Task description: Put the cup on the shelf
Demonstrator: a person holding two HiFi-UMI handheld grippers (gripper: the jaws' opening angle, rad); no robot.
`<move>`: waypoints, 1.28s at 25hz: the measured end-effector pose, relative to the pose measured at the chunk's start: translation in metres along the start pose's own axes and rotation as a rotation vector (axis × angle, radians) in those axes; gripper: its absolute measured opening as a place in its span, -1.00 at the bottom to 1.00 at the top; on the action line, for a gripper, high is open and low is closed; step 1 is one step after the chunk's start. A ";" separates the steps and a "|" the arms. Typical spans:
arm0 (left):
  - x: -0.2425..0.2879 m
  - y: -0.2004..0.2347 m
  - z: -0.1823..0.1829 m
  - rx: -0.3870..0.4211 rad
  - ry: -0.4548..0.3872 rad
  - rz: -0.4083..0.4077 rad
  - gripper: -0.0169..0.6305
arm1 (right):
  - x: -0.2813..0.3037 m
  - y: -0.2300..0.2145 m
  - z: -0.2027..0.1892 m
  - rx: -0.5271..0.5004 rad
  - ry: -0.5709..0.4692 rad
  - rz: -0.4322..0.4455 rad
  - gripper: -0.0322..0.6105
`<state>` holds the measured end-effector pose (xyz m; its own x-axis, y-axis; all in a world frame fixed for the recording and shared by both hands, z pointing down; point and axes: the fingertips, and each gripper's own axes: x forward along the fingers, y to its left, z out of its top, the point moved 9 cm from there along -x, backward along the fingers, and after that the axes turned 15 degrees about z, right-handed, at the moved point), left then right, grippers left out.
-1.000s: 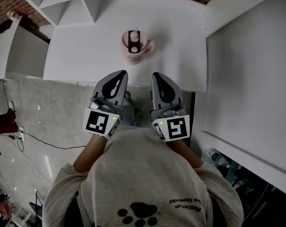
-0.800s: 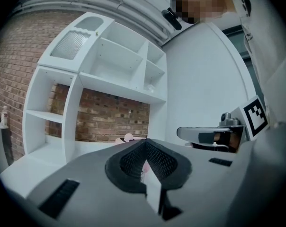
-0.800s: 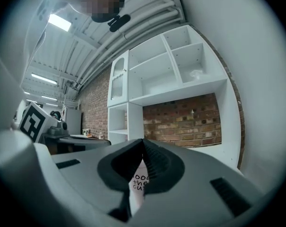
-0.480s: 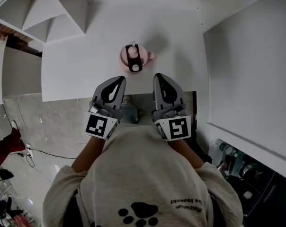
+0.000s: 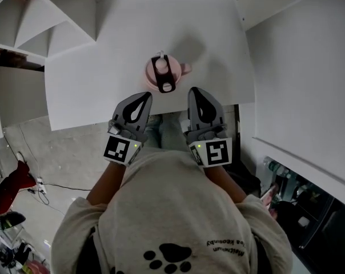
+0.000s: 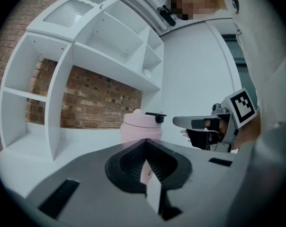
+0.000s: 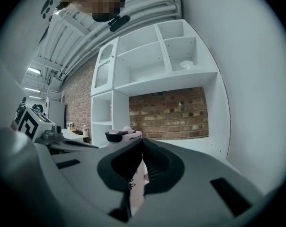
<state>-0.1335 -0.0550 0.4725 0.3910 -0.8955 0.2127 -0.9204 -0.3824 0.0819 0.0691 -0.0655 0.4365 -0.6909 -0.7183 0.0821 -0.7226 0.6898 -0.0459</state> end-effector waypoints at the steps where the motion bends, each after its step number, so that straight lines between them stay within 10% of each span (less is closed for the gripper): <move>1: 0.002 0.001 -0.001 -0.004 -0.008 -0.004 -0.92 | 0.002 -0.001 -0.001 0.002 0.007 -0.002 -0.87; 10: 0.015 0.012 -0.014 -0.014 -0.001 -0.011 -0.88 | 0.018 -0.012 -0.015 0.015 0.067 -0.001 -0.87; 12: 0.019 0.012 -0.017 -0.019 0.018 -0.030 -0.41 | 0.021 -0.016 -0.019 0.014 0.089 -0.004 -0.87; 16: 0.029 0.008 -0.018 -0.004 0.040 -0.071 -0.09 | 0.026 -0.023 -0.026 0.011 0.117 0.001 -0.86; 32: 0.073 0.009 -0.050 0.160 0.054 -0.196 0.39 | 0.047 -0.045 -0.050 0.012 0.201 0.040 -0.40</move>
<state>-0.1132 -0.1128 0.5374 0.5565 -0.7890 0.2603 -0.8125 -0.5822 -0.0277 0.0702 -0.1253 0.4922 -0.7014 -0.6567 0.2771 -0.6956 0.7154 -0.0654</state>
